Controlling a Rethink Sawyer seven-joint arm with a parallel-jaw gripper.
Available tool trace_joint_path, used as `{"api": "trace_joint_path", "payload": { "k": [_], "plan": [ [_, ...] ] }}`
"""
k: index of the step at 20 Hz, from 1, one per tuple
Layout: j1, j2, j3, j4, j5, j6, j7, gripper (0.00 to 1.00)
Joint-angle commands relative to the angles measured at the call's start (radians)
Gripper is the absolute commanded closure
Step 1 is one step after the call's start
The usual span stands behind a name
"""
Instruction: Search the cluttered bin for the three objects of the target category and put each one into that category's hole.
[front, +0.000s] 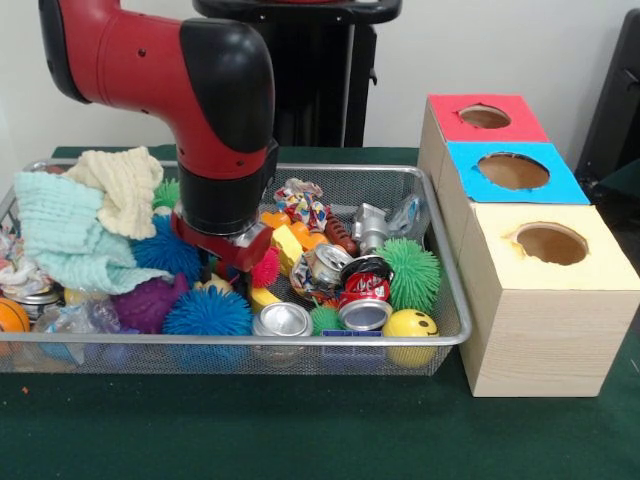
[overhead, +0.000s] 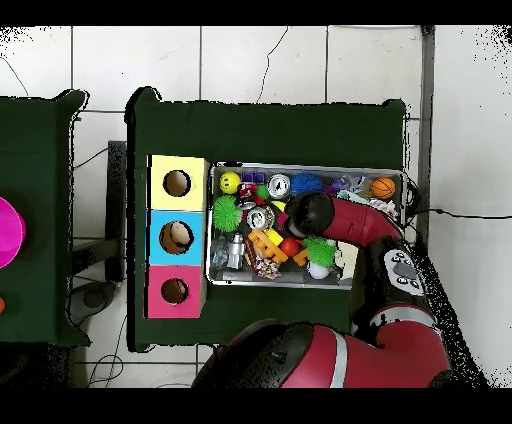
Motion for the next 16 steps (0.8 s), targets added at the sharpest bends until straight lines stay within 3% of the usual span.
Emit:
{"api": "trace_joint_path", "payload": {
  "k": [1,7,8,16],
  "plan": [
    [-0.045,0.163,0.068,-0.062,-0.085,-0.121,-0.034,0.00],
    [-0.048,0.180,0.064,-0.082,-0.102,-0.125,-0.041,0.00],
    [-0.048,0.180,0.064,-0.082,-0.102,-0.122,-0.039,1.00],
    [-0.023,0.177,0.042,-0.086,-0.110,-0.123,-0.003,1.00]
  ]
}}
